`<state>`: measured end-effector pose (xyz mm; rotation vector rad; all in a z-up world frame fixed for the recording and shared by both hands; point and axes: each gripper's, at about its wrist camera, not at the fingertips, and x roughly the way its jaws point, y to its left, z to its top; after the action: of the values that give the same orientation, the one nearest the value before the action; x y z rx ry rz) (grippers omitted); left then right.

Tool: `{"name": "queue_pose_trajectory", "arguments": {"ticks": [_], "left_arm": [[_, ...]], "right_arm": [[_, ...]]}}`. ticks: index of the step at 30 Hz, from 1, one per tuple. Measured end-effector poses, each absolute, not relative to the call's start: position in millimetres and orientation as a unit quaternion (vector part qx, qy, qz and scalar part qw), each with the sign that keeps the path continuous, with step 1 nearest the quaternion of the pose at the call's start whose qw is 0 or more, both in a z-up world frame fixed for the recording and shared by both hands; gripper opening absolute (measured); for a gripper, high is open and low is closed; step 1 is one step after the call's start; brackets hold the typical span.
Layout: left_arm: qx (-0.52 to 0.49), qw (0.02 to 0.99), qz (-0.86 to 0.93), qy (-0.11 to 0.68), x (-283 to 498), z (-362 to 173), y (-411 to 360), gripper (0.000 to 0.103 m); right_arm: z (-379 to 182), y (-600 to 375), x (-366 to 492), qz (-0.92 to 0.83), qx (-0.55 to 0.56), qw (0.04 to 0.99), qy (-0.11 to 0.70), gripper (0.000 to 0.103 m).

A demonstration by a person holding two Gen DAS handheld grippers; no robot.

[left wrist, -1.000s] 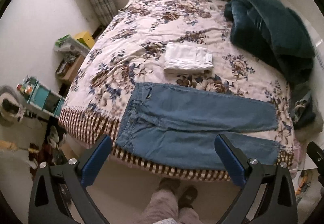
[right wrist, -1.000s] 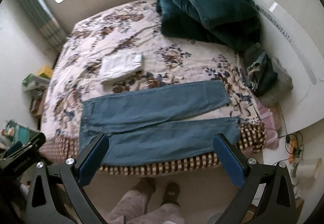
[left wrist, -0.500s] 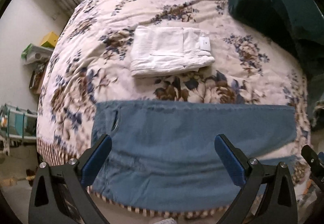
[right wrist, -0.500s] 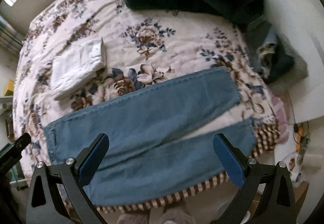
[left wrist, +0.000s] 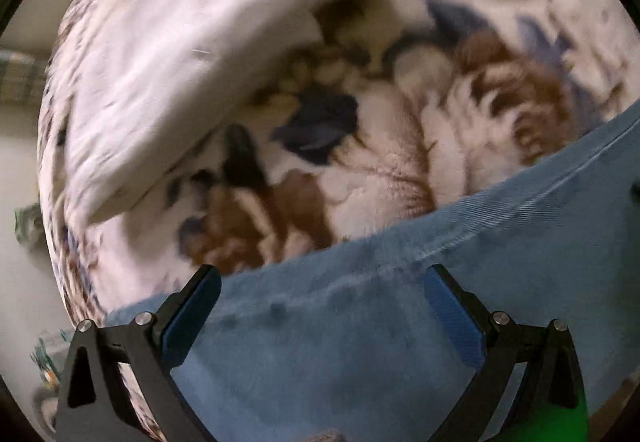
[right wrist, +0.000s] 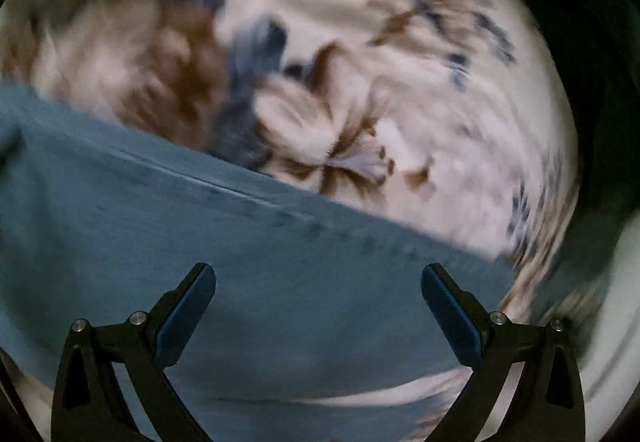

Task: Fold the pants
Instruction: 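Lower both tools to the jeans leg hems and close both grippers on them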

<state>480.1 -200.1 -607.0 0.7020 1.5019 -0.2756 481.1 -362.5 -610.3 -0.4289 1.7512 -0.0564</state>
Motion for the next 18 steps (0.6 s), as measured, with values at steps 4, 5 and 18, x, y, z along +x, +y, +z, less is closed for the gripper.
{"name": "queue_pose_trajectory", "arguments": {"ticks": [4,5,18], "left_arm": [[0.332,0.652,-0.144,0.666,481.9,-620.3,-203.4,0.103],[0.333,0.651,-0.148,0.666,482.6,-620.5,-203.5,0.103],[0.323,0.631,-0.249,0.66,471.1,-613.1,-226.5,0.011]], "right_arm": [[-655.1,-380.2,489.1,0.026,-0.254,0.573,0.779,0.103],[-661.2,-385.8,491.7,0.043,-0.246,0.564,0.787,0.103],[-668.1,-424.5,502.1,0.097,-0.116,0.583,0.798,0.014]]}}
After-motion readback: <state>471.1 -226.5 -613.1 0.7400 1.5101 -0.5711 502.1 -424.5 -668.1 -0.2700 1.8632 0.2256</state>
